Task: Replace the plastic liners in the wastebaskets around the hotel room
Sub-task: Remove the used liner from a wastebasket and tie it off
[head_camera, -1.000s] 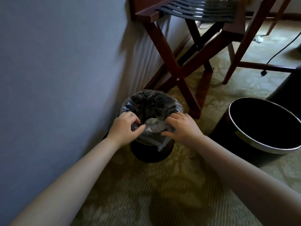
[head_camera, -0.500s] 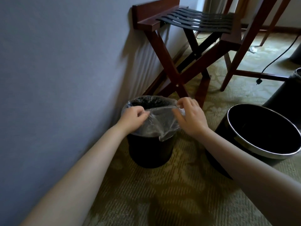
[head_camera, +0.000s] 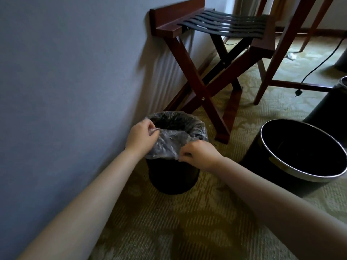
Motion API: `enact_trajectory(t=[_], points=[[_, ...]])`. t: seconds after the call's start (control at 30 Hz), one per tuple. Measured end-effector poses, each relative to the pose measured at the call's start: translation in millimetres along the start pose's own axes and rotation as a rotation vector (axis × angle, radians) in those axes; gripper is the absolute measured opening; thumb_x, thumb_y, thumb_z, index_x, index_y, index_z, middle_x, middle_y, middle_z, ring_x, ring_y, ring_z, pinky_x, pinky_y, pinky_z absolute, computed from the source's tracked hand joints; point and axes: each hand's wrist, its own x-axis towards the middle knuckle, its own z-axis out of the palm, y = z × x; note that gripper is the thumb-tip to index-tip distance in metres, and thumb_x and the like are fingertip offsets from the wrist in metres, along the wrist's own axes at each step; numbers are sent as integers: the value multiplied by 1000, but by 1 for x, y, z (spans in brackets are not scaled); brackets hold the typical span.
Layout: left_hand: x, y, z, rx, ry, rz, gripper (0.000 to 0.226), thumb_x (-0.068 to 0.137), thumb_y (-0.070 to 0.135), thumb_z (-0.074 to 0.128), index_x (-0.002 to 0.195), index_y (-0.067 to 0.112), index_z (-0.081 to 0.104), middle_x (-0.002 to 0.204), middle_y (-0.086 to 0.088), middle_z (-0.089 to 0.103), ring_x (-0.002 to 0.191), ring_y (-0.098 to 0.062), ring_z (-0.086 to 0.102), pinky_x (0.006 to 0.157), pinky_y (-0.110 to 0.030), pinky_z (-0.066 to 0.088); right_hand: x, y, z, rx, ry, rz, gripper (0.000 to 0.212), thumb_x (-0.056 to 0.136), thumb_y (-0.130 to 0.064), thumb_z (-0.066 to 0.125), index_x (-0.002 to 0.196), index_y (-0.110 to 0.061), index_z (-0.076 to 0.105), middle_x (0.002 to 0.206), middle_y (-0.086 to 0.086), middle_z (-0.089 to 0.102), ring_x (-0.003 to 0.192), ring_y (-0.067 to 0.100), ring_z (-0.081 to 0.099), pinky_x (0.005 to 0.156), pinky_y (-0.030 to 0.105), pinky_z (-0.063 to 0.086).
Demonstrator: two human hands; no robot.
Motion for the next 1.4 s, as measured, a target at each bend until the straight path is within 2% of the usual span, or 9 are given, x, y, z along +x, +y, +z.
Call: enact_trajectory(t=[0.13, 0.33, 0.5, 0.63, 0.8, 0.9, 1.13, 1.23, 1.4], points=[[-6, 3, -2, 172, 165, 226, 23, 81, 33, 64, 86, 11, 63, 89, -5, 55, 88, -27, 53, 69, -32, 41, 1, 9, -22, 233, 281, 58, 15, 93, -25, 62, 83, -16, 69, 79, -5, 68, 72, 16, 64, 68, 42, 54], [-25, 44, 14, -204, -478, 126, 44, 86, 48, 61, 121, 20, 60, 115, 6, 61, 105, -9, 57, 93, -30, 47, 9, 10, -67, 541, 548, 214, 14, 93, -17, 61, 80, -21, 64, 69, 0, 66, 62, 16, 62, 62, 37, 54], [-15, 51, 16, -183, -402, 108, 12, 92, 18, 60, 79, 20, 62, 83, -1, 66, 79, -14, 62, 76, -31, 48, 8, 9, -74, 554, 568, 221, 20, 96, -23, 59, 78, -14, 63, 60, -2, 55, 54, 12, 48, 53, 27, 41], [0, 49, -8, -334, -306, -28, 34, 93, 17, 58, 59, 18, 58, 48, 6, 53, 41, -2, 50, 47, -20, 43, 3, 26, -77, 452, 298, 276, 29, 97, -29, 55, 69, -19, 58, 65, 2, 57, 58, 17, 54, 56, 34, 44], [11, 33, -25, -149, -290, -73, 31, 85, 17, 58, 58, 1, 59, 42, 7, 45, 48, -11, 44, 50, -25, 36, -8, 51, -70, 7, -378, 344, 32, 99, -26, 45, 73, -13, 58, 74, 1, 53, 71, 19, 51, 63, 30, 40], [12, 30, -25, 118, -260, -89, 30, 88, 32, 57, 67, 10, 61, 58, 4, 54, 62, -17, 52, 56, -28, 37, -8, 52, -67, 212, -379, 444, 37, 99, -43, 44, 76, -19, 60, 77, -5, 56, 73, 14, 53, 69, 29, 45], [41, 7, -18, 178, 95, -172, 23, 90, 35, 54, 88, 12, 61, 93, -9, 63, 84, -28, 56, 67, -31, 42, 25, 55, -62, 537, 330, 606, 36, 97, -50, 47, 104, -18, 62, 84, -1, 65, 76, 17, 63, 62, 31, 49], [51, -9, -9, 263, 7, -324, 50, 89, 48, 54, 120, 8, 54, 122, -15, 56, 110, -35, 54, 84, -39, 45, 45, 60, -50, 672, 384, 760, 43, 95, -51, 50, 120, -17, 55, 98, 3, 64, 82, 21, 63, 66, 36, 51], [44, -30, 17, 310, -245, -428, 111, 75, 73, 56, 150, 6, 10, 151, -16, 30, 133, -35, 38, 100, -44, 41, 65, 61, -17, 831, 219, 951, 92, 86, -59, 60, 153, -11, 19, 151, 13, 37, 132, 34, 43, 98, 42, 44]])
